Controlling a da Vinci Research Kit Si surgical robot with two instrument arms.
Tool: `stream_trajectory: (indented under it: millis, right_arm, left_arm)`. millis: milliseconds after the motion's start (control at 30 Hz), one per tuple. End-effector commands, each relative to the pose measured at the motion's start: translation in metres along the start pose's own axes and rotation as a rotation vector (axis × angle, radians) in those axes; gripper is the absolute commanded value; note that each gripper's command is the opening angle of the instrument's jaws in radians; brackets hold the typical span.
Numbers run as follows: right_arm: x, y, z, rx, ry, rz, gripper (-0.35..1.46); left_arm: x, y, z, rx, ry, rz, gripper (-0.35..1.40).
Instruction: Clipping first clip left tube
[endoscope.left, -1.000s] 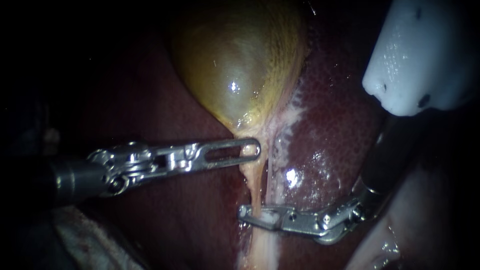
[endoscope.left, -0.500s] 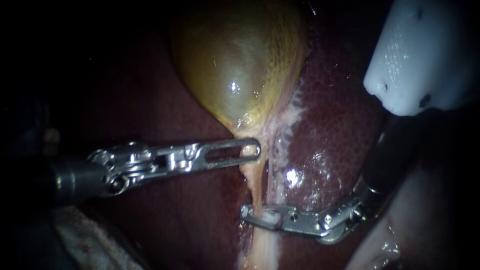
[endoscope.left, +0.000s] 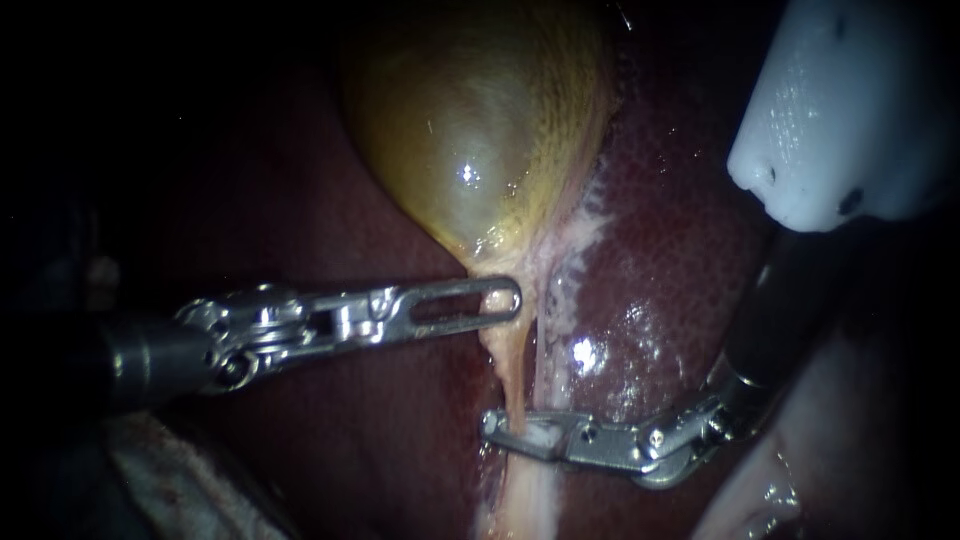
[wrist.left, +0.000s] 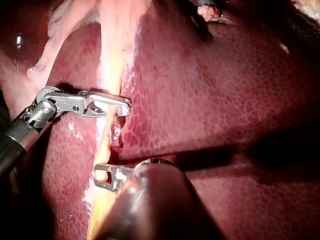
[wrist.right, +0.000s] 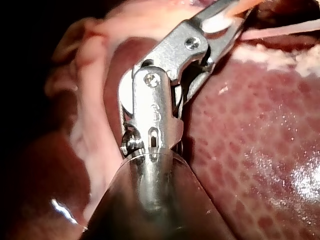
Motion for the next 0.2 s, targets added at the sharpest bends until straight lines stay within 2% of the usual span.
stream_trajectory:
  millis: [33, 200]
  right_arm:
    - [0.0000, 0.0000, 0.0000, 0.000, 0.000, 0.000, -0.35]
    - [0.0000, 0.0000, 0.0000, 0.000, 0.000, 0.000, -0.35]
  left_arm:
    - [0.0000, 0.0000, 0.0000, 0.000, 0.000, 0.000, -0.35]
    - [0.0000, 0.0000, 0.0000, 0.000, 0.000, 0.000, -0.35]
